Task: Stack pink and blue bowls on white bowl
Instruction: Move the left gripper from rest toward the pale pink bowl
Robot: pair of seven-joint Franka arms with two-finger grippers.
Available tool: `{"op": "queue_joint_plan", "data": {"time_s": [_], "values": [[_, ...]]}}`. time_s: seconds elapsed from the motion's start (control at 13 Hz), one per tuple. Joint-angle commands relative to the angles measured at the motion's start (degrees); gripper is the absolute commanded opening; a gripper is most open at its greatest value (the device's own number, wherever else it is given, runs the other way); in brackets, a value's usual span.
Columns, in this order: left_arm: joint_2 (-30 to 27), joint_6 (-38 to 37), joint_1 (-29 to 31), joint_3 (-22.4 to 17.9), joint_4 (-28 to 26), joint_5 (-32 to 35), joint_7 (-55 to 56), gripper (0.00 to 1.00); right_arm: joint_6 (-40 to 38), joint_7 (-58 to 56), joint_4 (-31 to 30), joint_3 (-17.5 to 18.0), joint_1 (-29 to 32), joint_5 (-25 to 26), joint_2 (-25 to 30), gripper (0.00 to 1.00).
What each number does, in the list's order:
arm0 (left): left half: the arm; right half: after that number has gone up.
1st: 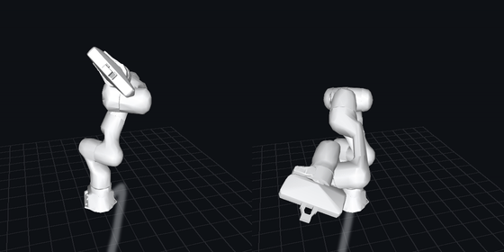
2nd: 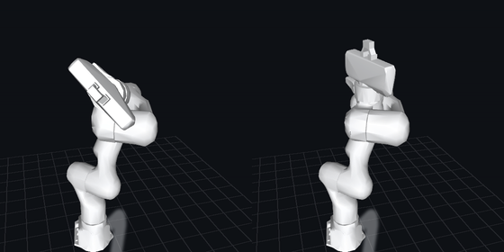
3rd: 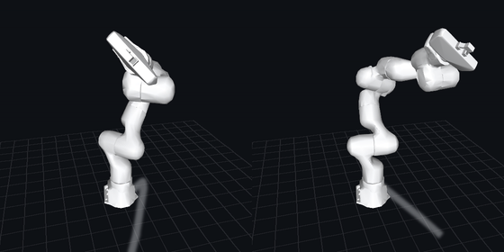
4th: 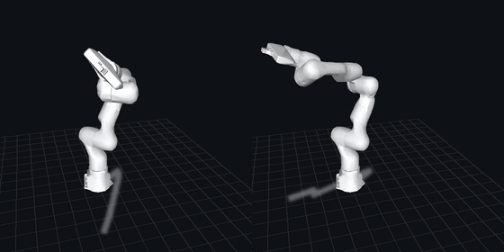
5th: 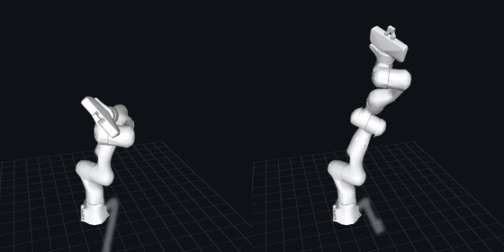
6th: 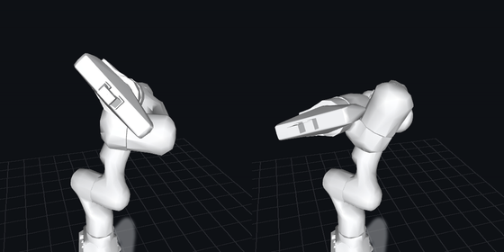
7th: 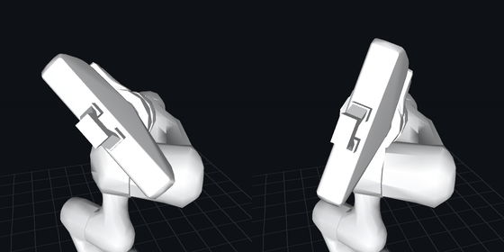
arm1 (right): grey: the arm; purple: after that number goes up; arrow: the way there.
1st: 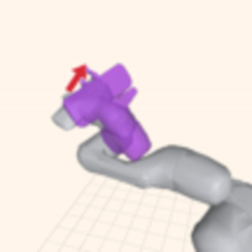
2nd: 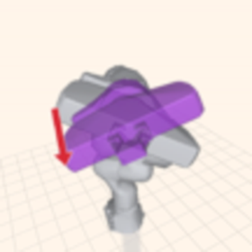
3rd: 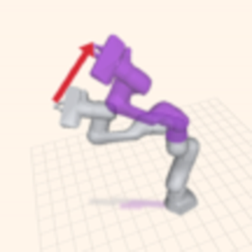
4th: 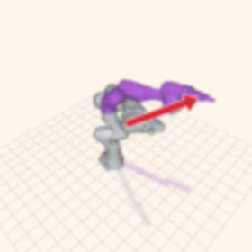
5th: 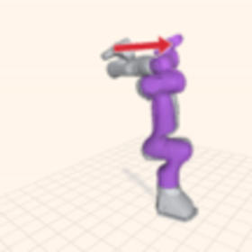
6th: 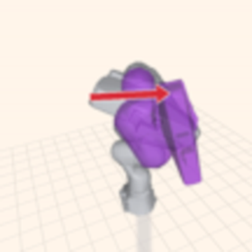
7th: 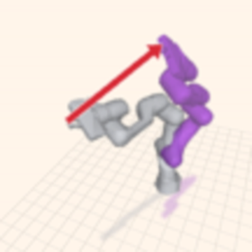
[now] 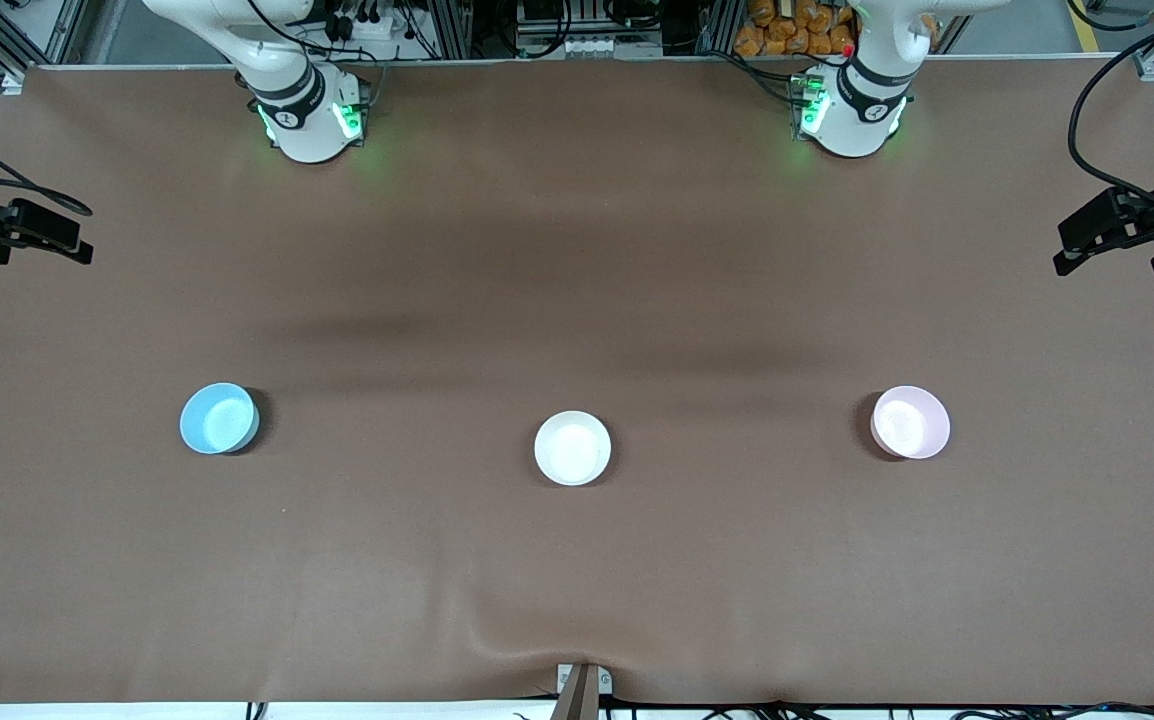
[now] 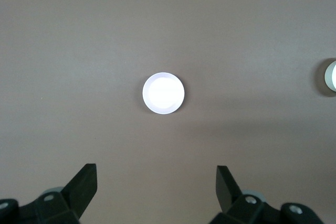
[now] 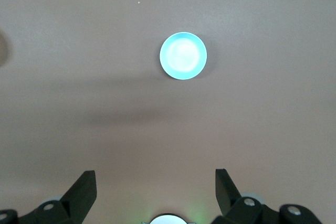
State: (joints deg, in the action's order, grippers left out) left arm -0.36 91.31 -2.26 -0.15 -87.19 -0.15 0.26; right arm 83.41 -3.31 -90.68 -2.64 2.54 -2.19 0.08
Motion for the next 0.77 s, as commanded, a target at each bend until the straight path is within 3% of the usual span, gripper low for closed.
{"op": "queue_joint_plan", "data": {"time_s": [0.0,0.31,0.69], "values": [[-0.17,-0.26,-0.03,-0.11,0.09,-0.73,-0.79,1.0,-1.06,0.59,0.94,0.09,-0.08,0.17,-0.34,1.0],[0.7,-0.26,0.76,-0.29,-0.09,-0.82,-1.84,1.0,-1.06,0.59,0.59,0.09,0.01,0.09,-0.34,1.0],[7.19,0.18,4.27,-0.64,-0.35,-0.47,-2.97,1.0,-1.06,0.59,0.06,0.09,0.01,0.09,-0.43,1.0]]}}
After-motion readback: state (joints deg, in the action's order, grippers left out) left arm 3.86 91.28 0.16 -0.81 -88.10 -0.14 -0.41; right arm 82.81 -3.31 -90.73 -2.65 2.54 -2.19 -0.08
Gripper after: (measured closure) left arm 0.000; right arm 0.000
